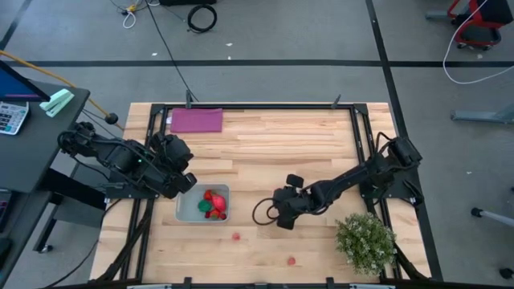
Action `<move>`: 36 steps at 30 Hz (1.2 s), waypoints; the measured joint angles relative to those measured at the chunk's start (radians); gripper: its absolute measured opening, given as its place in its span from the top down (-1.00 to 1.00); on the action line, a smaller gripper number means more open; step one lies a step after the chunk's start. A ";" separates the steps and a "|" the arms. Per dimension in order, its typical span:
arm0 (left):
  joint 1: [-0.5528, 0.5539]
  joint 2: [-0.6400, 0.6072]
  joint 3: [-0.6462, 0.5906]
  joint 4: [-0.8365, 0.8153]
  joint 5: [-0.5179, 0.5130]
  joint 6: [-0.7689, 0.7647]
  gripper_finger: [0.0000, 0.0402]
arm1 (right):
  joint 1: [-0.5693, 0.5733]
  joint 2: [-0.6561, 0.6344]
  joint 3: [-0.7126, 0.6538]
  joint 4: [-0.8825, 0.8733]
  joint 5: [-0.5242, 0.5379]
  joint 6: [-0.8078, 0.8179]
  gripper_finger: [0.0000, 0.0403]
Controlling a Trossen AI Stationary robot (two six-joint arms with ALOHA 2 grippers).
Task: Pick and placing Produce into tupperware
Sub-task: Put the lychee into the gray container
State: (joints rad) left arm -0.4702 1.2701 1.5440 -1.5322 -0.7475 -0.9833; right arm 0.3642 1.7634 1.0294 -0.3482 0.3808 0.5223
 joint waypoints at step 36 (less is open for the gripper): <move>-0.001 0.000 0.000 -0.010 0.000 0.002 0.94 | -0.019 0.094 -0.083 0.126 0.025 0.086 -0.07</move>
State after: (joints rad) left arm -0.4709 1.2701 1.5440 -1.5425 -0.7475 -0.9813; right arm 0.3456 1.8572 0.9460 -0.2219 0.4059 0.6088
